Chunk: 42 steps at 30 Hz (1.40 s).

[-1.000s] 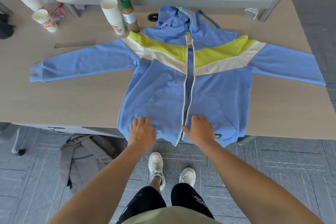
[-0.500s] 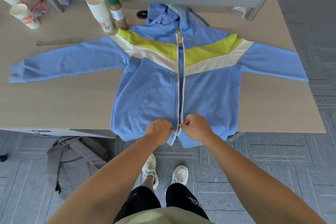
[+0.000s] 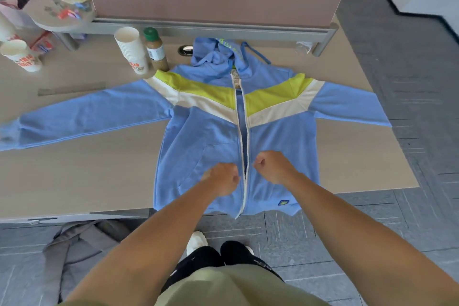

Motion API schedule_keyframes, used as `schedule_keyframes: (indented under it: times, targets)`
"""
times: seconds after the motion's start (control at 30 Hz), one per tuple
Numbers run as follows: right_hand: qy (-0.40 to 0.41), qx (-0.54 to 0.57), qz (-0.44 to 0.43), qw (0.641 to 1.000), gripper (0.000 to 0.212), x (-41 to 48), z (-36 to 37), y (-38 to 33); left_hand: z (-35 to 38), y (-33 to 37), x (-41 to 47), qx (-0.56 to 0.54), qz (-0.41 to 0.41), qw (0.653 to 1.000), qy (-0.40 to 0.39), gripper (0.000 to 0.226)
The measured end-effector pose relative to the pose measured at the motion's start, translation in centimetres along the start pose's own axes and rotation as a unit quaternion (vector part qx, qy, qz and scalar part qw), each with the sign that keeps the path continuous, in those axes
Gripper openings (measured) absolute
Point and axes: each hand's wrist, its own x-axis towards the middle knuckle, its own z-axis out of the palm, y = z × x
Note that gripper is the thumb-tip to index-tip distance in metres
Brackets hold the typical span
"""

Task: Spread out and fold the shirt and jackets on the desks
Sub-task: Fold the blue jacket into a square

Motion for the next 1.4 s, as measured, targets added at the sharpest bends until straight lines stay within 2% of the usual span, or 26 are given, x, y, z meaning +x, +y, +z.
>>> schedule_keyframes:
  times: [0.17,0.33,0.53,0.63,0.7,0.8,0.87,0.9,0.97,1.03,1.1,1.17,1.27,1.4]
  targets:
    - [0.066,0.056,0.042,0.995,0.022,2.9,-3.3,-0.8,-4.4,1.3,4.8,-0.006,-0.002,0.999,0.048,0.031]
    - [0.084,0.161,0.071,0.981,0.029,9.2,-5.9,-2.1,-7.8,2.2,11.7,-0.035,-0.054,0.994,0.087,0.029]
    - [0.063,0.151,0.016,0.986,0.019,19.5,-9.0,-3.9,-11.2,2.7,19.4,0.001,-0.134,0.985,0.110,0.035]
    - [0.050,0.110,0.018,0.993,0.030,24.3,-10.1,-4.3,-12.6,3.4,22.5,0.036,-0.172,0.977,0.123,0.053]
    - [0.030,0.065,0.021,0.997,0.041,26.5,-10.2,-4.5,-13.1,3.3,24.3,0.064,-0.184,0.974,0.113,0.054]
    - [0.002,-0.005,0.016,1.000,0.046,28.0,-10.0,-5.0,-13.7,3.1,25.6,0.104,-0.162,0.976,0.104,0.040]
    - [-0.002,-0.029,-0.006,1.000,0.040,28.4,-10.1,-5.2,-14.3,3.0,25.9,0.096,-0.154,0.976,0.121,0.034]
    - [-0.002,-0.028,-0.015,1.000,0.036,28.5,-10.3,-5.3,-14.4,2.9,25.9,0.083,-0.146,0.974,0.150,0.029]
    - [-0.002,0.010,-0.019,1.000,0.030,28.9,-10.7,-5.1,-14.2,2.4,26.0,0.051,-0.083,0.958,0.270,0.022]
    - [0.001,0.068,-0.006,0.998,0.023,29.3,-11.6,-4.9,-12.7,1.3,25.9,0.079,-0.020,0.937,0.339,0.027]
    - [0.014,0.108,-0.009,0.994,0.028,29.5,-12.8,-5.1,-10.3,-0.1,25.5,0.093,-0.007,0.936,0.339,0.034]
    - [0.042,0.121,-0.033,0.991,0.022,29.8,-13.6,-5.8,-8.6,-1.2,25.0,0.102,-0.007,0.943,0.316,0.048]
    - [0.057,0.089,-0.085,0.991,0.017,31.0,-12.3,-6.3,-8.3,-1.6,24.7,0.090,-0.004,0.946,0.313,0.052]
    - [0.050,0.034,-0.143,0.988,0.023,32.0,-9.3,-4.9,-8.5,-1.8,24.8,0.082,-0.008,0.945,0.317,0.063]
